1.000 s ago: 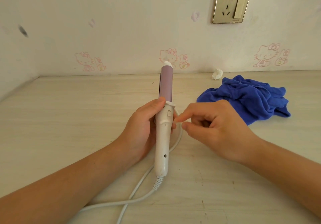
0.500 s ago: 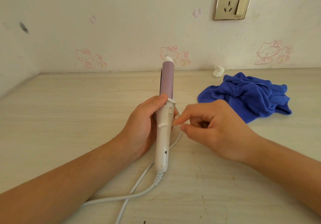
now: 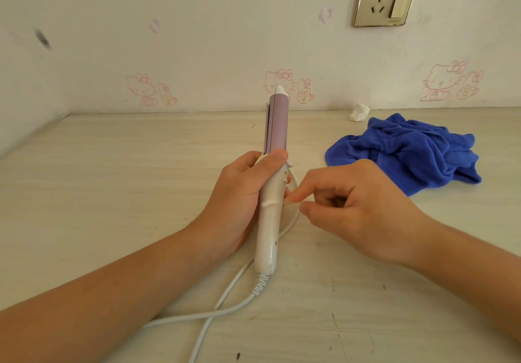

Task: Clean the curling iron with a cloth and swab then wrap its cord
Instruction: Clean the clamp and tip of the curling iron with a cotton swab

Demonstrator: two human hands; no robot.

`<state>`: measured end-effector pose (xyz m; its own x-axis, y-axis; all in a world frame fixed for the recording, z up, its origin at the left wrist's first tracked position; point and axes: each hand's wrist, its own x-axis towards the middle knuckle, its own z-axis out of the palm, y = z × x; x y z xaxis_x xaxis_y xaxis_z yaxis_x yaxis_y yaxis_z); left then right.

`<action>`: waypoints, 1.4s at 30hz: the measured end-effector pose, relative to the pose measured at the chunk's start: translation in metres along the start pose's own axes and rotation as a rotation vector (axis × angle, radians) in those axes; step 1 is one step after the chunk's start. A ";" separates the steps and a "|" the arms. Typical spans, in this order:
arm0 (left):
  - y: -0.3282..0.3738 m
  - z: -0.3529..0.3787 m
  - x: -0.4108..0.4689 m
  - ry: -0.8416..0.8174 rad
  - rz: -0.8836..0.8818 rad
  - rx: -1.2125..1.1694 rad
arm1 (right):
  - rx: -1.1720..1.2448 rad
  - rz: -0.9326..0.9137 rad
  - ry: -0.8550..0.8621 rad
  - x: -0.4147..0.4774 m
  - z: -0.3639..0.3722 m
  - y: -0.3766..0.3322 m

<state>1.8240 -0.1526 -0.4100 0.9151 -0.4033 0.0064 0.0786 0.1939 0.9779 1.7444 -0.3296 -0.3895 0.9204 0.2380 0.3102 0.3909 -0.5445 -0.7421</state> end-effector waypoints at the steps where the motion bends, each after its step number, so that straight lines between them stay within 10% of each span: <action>1: 0.000 0.000 0.000 0.007 0.000 0.005 | 0.019 -0.005 -0.064 -0.002 0.000 -0.002; 42: 0.011 -0.002 0.000 0.080 -0.061 -0.176 | 0.082 -0.038 -0.193 -0.011 0.013 -0.005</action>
<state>1.8254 -0.1487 -0.4000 0.9346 -0.3476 -0.0751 0.1960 0.3272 0.9244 1.7319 -0.3192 -0.3968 0.8831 0.4115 0.2254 0.4166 -0.4670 -0.7800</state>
